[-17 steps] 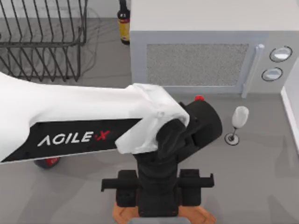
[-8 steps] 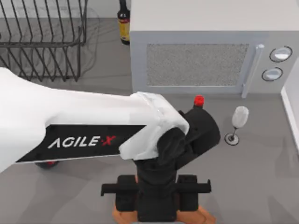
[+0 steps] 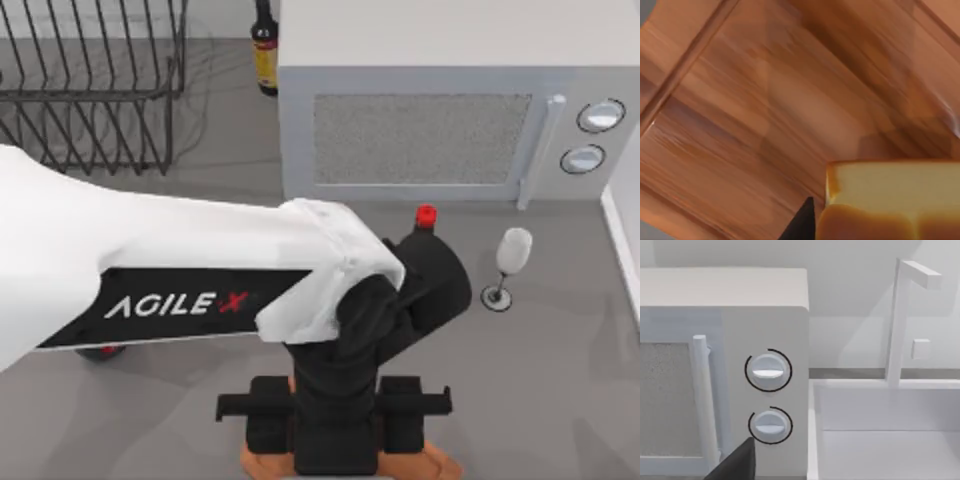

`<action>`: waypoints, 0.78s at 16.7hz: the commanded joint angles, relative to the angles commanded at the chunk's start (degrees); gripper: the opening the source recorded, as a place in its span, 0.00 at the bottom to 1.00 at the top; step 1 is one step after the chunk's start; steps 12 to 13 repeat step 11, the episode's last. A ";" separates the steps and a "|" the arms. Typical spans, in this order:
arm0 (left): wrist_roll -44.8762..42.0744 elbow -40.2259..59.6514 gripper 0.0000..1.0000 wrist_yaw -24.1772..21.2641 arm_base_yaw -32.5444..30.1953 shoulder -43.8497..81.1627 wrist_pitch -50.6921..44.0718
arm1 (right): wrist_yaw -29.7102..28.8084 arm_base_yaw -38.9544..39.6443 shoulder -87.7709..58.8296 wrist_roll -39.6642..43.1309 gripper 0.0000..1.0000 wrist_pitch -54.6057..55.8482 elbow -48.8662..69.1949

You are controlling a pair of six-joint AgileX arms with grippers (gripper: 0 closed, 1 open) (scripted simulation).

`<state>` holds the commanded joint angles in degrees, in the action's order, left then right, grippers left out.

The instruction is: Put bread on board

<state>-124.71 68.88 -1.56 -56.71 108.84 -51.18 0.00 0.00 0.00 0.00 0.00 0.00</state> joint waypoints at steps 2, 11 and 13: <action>0.00 0.00 0.75 0.00 0.00 0.00 0.00 | 0.00 0.00 0.00 0.00 1.00 0.00 0.00; 0.00 0.00 1.00 0.00 0.00 0.00 0.00 | 0.00 0.00 0.00 0.00 1.00 0.00 0.00; 0.00 0.00 1.00 0.00 0.00 0.00 0.00 | 0.00 0.00 0.00 0.00 1.00 0.00 0.00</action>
